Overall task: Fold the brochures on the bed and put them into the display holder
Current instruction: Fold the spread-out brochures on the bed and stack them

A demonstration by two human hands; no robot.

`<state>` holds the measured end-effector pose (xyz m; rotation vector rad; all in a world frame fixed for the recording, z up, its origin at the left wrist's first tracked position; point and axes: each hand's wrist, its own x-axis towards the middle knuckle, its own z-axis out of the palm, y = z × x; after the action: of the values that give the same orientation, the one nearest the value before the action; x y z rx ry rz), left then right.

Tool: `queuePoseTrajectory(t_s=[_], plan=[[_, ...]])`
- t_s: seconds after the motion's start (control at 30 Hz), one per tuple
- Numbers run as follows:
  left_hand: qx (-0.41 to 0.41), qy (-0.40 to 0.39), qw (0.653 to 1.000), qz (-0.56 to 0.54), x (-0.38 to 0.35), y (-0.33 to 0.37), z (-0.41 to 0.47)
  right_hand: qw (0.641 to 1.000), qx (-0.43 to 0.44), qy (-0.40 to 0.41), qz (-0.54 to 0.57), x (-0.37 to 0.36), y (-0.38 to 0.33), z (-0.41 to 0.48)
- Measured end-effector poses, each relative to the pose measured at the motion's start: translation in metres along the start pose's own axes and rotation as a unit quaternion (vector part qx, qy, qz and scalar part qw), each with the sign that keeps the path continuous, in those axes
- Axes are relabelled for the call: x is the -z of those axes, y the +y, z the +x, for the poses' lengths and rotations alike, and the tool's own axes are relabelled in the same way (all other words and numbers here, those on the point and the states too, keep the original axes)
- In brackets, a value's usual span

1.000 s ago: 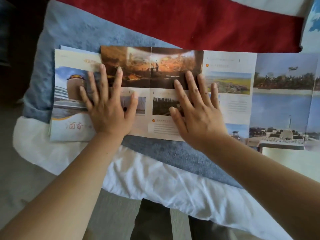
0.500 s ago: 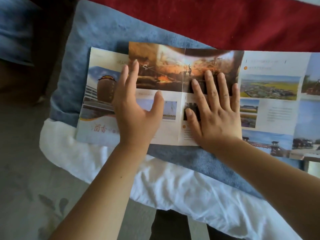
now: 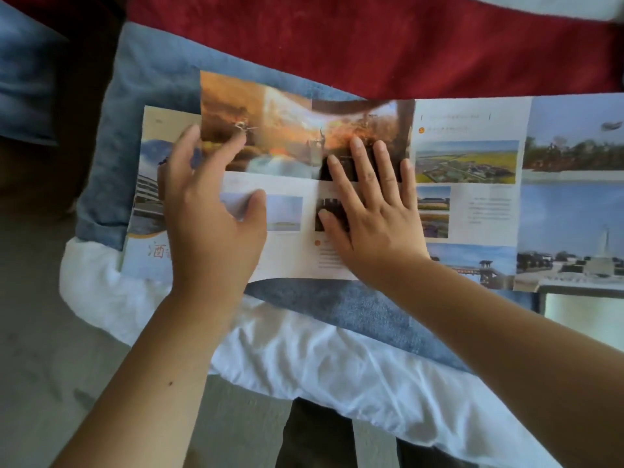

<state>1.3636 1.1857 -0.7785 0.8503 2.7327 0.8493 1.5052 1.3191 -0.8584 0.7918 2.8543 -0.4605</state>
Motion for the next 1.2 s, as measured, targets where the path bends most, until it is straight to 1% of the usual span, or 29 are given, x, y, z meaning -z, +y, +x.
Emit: queuePoseTrajectory(t_s=[0.07, 0.13, 0.2, 0.27, 0.37, 0.47, 0.53, 0.6, 0.7, 0.77, 0.83, 0.87, 0.93, 1.03, 1.1, 1.2], plan=[[0.026, 0.002, 0.999, 0.036, 0.004, 0.001, -0.002, 0.998, 0.019, 0.0, 0.053, 0.014, 0.012, -0.005], [0.046, -0.014, 0.999, 0.022, 0.006, 0.004, -0.003, 0.996, 0.003, 0.038, 0.076, 0.027, 0.034, -0.017], [0.056, -0.027, 0.998, -0.007, 0.006, 0.01, -0.002, 0.997, -0.039, 0.051, 0.047, 0.037, 0.061, -0.033], [0.057, -0.034, 0.996, -0.05, 0.005, 0.022, -0.002, 0.996, -0.077, 0.032, 0.014, 0.041, 0.09, -0.052], [0.004, -0.046, 0.996, -0.075, -0.003, 0.051, -0.009, 0.997, -0.082, 0.0, -0.002, 0.04, 0.128, -0.078], [-0.064, -0.054, 0.994, -0.066, -0.02, 0.087, -0.022, 0.998, -0.061, 0.005, -0.013, 0.031, 0.144, -0.089], [-0.1, -0.066, 0.99, -0.076, -0.032, 0.112, -0.032, 0.998, -0.061, 0.017, -0.003, 0.025, 0.145, -0.089], [-0.125, -0.096, 0.981, -0.115, -0.045, 0.133, -0.041, 0.998, -0.063, 0.028, 0.004, 0.023, 0.144, -0.088], [-0.129, -0.16, 0.965, -0.163, -0.069, 0.155, -0.047, 0.997, -0.062, 0.036, 0.016, 0.023, 0.145, -0.09], [-0.127, -0.209, 0.961, -0.126, -0.087, 0.159, -0.046, 0.997, -0.056, 0.042, 0.029, 0.025, 0.146, -0.09], [-0.118, -0.249, 0.961, -0.024, -0.105, 0.159, -0.047, 0.997, -0.048, 0.044, 0.044, 0.027, 0.147, -0.09], [-0.108, -0.261, 0.959, 0.023, -0.112, 0.158, -0.048, 0.997, -0.043, 0.047, 0.053, 0.027, 0.148, -0.09], [-0.088, -0.277, 0.955, 0.062, -0.123, 0.159, -0.048, 0.995, -0.034, 0.055, 0.07, 0.026, 0.149, -0.091], [-0.094, -0.266, 0.954, 0.105, -0.133, 0.157, -0.047, 0.995, -0.032, 0.061, 0.076, 0.024, 0.151, -0.092], [-0.097, -0.244, 0.955, 0.14, -0.135, 0.153, -0.045, 0.996, -0.033, 0.045, 0.069, 0.027, 0.151, -0.091], [-0.06, -0.202, 0.97, 0.12, -0.133, 0.15, -0.041, 0.996, -0.041, 0.039, 0.067, 0.032, 0.146, -0.091]])
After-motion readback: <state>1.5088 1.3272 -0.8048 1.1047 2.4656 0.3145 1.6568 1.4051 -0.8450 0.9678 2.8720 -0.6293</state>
